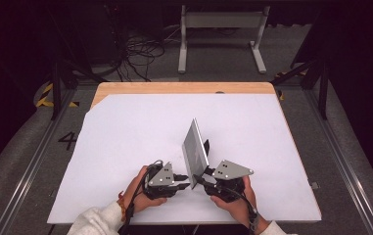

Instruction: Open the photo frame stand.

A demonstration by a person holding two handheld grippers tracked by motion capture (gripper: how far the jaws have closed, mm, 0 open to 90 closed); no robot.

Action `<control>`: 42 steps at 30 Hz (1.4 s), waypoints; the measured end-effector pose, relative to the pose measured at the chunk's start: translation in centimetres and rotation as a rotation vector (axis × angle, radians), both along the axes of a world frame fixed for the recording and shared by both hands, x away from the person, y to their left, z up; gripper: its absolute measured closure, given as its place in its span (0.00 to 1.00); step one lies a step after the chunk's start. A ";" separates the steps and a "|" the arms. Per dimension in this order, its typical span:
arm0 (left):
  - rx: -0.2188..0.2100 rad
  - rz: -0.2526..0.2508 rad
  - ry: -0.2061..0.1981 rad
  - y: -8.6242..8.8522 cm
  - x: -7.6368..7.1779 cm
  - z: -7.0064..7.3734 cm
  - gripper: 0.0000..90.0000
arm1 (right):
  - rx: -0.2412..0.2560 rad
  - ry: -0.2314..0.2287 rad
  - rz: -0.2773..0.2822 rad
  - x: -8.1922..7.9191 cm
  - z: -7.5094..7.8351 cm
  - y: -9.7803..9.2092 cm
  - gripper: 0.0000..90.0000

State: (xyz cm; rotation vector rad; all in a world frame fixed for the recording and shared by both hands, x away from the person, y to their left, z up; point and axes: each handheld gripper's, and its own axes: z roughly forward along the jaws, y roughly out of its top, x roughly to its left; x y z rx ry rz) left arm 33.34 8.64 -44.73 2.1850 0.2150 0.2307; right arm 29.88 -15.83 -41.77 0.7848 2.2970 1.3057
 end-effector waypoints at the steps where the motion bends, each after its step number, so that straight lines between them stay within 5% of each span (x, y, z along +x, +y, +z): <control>1: 0.003 0.015 -0.002 0.4 0.1 0.1 0.79 | -0.004 -0.001 -0.001 0.0 0.0 0.0 0.73; 9: 0.035 0.122 -0.003 2.8 0.3 0.1 0.49 | -0.007 -0.003 -0.001 -0.1 0.0 -0.4 0.73; 13: 0.007 0.166 0.002 4.2 0.1 0.3 0.41 | -0.011 0.006 -0.011 -0.2 -0.2 -0.2 0.73; 21: 0.026 0.240 0.015 5.9 -0.1 -0.1 0.28 | -0.011 0.046 -0.048 0.2 -1.1 0.4 0.60; 33: 0.045 0.233 0.030 4.8 0.4 -0.4 0.22 | 0.024 0.070 -0.038 0.8 -1.4 0.5 0.70; 42: 0.049 0.200 0.032 2.6 1.6 -0.5 0.21 | 0.000 0.083 -0.013 1.2 -1.2 -0.2 0.74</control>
